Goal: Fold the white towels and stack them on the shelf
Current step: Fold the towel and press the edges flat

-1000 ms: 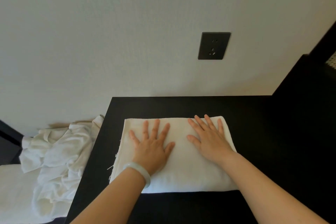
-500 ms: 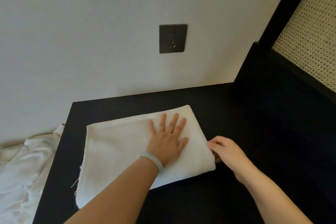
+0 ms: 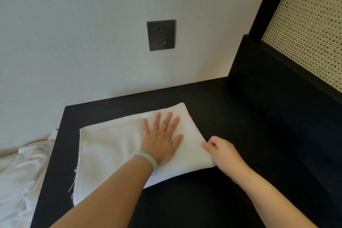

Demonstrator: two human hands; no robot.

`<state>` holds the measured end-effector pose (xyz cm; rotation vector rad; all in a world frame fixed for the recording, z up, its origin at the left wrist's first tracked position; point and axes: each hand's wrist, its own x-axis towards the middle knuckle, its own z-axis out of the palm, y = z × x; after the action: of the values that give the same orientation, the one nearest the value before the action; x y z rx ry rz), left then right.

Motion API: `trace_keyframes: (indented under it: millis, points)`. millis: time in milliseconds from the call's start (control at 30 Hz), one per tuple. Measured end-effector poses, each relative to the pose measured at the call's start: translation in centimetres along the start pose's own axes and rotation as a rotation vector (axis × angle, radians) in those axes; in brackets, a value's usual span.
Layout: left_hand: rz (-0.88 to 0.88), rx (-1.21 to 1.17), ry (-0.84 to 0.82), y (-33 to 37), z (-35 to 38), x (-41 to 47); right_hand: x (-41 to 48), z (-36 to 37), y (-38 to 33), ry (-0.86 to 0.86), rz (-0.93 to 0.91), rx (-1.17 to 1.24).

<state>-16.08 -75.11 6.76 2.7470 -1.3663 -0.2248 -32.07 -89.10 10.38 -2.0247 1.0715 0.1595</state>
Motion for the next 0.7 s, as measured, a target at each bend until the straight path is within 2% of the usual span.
trace_keyframes:
  millis: [167,233,267,333,400,467,533,633,700]
  points:
    - [0.000,0.001,0.004,0.3,0.2,-0.2,0.2,0.1,0.9,0.012,0.113,0.038]
    - [-0.001,0.000,0.015,0.4,0.2,-0.2,0.4,-0.6,0.3,0.057,0.076,-0.069]
    - [-0.004,0.002,0.022,0.5,0.2,-0.2,0.5,-0.9,-0.1,0.125,0.023,-0.143]
    - [-0.004,0.001,0.040,0.7,0.3,-0.2,0.9,-1.0,-1.3,0.368,-0.173,-0.221]
    - [0.011,-0.007,0.056,0.7,0.3,-0.3,1.4,0.4,-2.6,0.463,-0.425,-0.252]
    - [0.021,-0.018,0.064,0.6,0.4,-0.4,1.9,2.7,-2.9,0.301,-0.572,-0.420]
    - [0.039,-0.030,0.063,0.2,0.1,-0.3,2.2,4.4,-2.1,0.166,-0.563,-0.529]
    - [0.079,-0.013,0.072,-0.9,-0.1,-0.7,2.7,4.6,-0.4,0.175,-0.544,-0.642]
    - [0.006,0.006,0.097,-2.3,0.1,-1.9,2.8,4.0,-1.4,0.268,-0.527,-0.756]
